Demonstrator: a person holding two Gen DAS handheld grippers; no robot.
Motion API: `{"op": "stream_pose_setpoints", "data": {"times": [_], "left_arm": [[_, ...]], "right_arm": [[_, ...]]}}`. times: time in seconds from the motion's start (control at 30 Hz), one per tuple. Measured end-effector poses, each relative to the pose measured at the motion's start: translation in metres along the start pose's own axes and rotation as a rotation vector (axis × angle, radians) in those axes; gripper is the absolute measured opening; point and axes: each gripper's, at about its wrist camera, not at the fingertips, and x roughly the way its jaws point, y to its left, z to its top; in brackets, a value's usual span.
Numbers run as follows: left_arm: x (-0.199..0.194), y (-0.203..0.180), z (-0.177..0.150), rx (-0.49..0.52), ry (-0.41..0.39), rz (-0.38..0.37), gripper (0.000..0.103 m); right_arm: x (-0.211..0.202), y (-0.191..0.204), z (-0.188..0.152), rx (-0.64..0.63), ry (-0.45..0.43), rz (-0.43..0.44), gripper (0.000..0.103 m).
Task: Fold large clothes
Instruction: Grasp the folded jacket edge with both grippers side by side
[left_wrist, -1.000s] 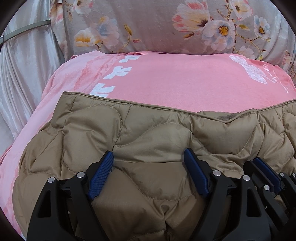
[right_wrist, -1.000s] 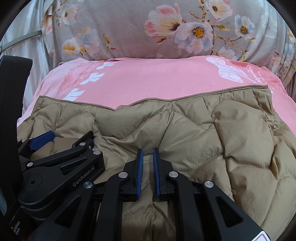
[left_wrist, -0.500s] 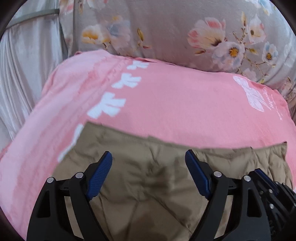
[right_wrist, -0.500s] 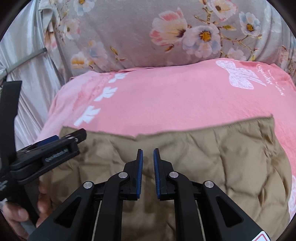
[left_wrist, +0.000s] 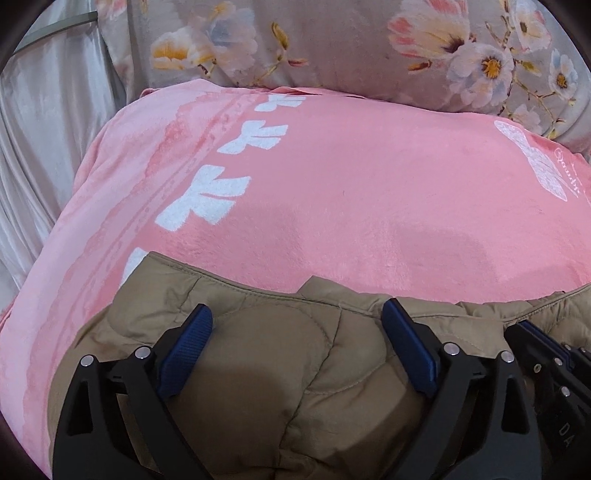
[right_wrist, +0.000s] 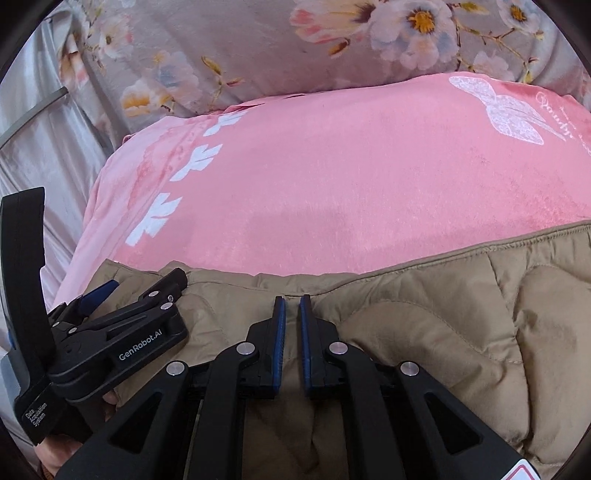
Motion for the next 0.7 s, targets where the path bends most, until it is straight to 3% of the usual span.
{"op": "stream_pose_setpoints", "data": {"times": [0.23,0.7], "left_arm": [[0.0038,-0.0057,-0.0037,0.025,-0.005,0.037,0.092],[0.0078,-0.0093,-0.0052,0.037,-0.003,0.064,0.093]], "right_arm": [[0.0088,0.0083,-0.0005,-0.039,-0.006,-0.044,0.004],[0.0124,0.0086,-0.0008,-0.038,-0.009,-0.046,0.004]]}}
